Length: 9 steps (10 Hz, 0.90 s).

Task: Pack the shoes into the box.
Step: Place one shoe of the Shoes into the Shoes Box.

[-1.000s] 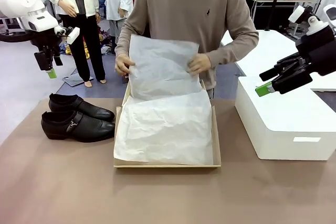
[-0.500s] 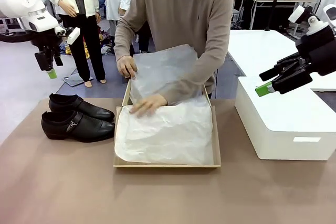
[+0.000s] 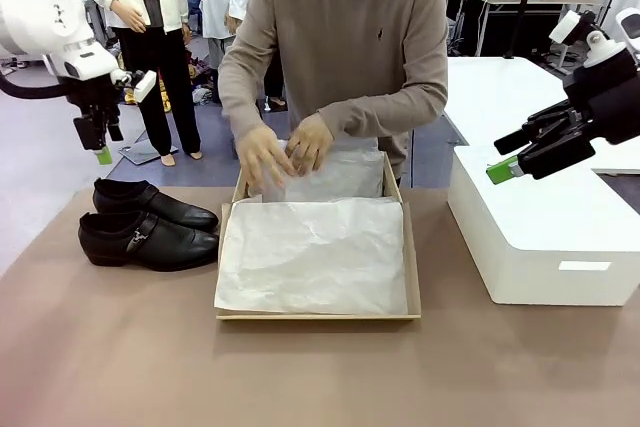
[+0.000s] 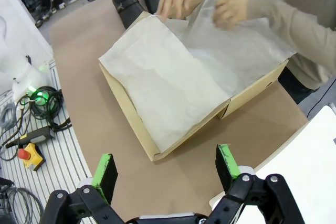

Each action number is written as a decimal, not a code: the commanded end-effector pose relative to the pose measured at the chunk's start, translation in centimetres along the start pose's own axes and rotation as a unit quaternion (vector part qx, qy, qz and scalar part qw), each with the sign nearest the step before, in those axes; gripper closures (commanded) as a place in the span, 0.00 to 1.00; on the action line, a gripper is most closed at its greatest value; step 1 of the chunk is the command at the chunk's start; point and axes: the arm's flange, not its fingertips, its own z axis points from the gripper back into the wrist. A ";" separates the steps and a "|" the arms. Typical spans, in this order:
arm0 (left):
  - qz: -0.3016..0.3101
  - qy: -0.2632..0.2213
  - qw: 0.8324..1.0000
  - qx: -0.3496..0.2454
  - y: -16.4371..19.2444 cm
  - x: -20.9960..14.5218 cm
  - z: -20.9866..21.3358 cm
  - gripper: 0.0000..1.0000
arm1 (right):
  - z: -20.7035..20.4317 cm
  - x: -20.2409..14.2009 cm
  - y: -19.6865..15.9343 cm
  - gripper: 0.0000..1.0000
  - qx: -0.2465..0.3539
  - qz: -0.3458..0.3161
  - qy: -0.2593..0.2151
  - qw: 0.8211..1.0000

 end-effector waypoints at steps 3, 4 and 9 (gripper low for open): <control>0.001 0.013 1.000 -0.018 1.4 -0.7 -3.6 0.00 | -0.2 0.1 -0.3 0.00 0.009 0.010 -0.013 1.000; 0.002 0.014 1.000 -0.019 1.6 -0.8 -4.4 0.00 | -0.2 0.1 -0.3 0.00 0.009 0.010 -0.013 1.000; -0.011 0.016 1.000 -0.017 2.4 -1.2 -5.4 0.00 | -0.2 0.1 -0.3 0.00 0.009 0.010 -0.013 1.000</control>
